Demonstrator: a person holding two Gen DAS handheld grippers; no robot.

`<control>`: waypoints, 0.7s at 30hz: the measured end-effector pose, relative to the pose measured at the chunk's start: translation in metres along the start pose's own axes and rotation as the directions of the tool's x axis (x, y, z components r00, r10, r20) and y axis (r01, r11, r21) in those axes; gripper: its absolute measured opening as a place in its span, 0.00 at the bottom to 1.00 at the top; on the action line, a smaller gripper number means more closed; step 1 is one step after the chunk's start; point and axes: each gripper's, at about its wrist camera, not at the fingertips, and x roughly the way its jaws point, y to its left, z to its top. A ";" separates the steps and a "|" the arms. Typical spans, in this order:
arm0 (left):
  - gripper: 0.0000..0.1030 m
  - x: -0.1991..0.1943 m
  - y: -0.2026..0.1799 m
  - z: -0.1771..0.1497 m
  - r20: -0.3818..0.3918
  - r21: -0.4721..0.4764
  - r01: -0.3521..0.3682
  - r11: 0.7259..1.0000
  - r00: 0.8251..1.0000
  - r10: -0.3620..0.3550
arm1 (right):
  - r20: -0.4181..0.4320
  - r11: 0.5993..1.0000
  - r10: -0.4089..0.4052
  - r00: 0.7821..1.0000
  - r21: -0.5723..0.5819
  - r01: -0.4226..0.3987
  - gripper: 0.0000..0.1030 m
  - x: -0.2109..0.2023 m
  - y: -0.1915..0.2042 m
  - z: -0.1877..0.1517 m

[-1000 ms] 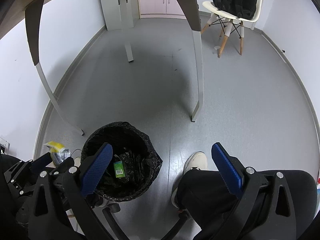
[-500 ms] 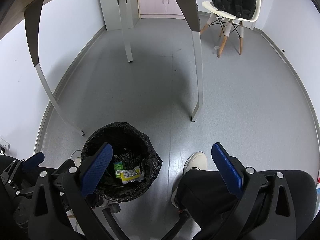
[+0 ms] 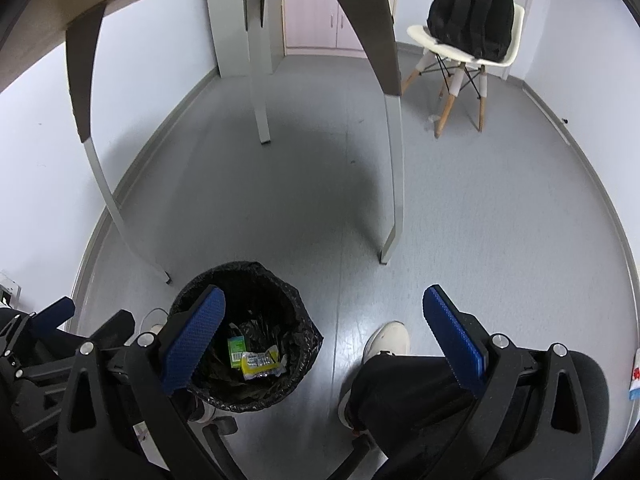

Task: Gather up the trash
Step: 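Raise both tools from the bin back toward the table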

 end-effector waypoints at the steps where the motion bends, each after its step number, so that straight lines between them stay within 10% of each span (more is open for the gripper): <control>1: 0.91 -0.005 0.001 0.000 0.015 0.002 -0.003 1.000 1.000 0.003 | 0.005 1.000 0.005 1.000 -0.004 -0.005 0.93 -0.003 0.001 0.001; 21: 0.94 -0.084 0.009 0.004 0.122 -0.008 -0.008 1.000 0.992 0.009 | 0.125 0.997 0.062 0.990 -0.059 -0.055 0.93 -0.083 0.012 -0.002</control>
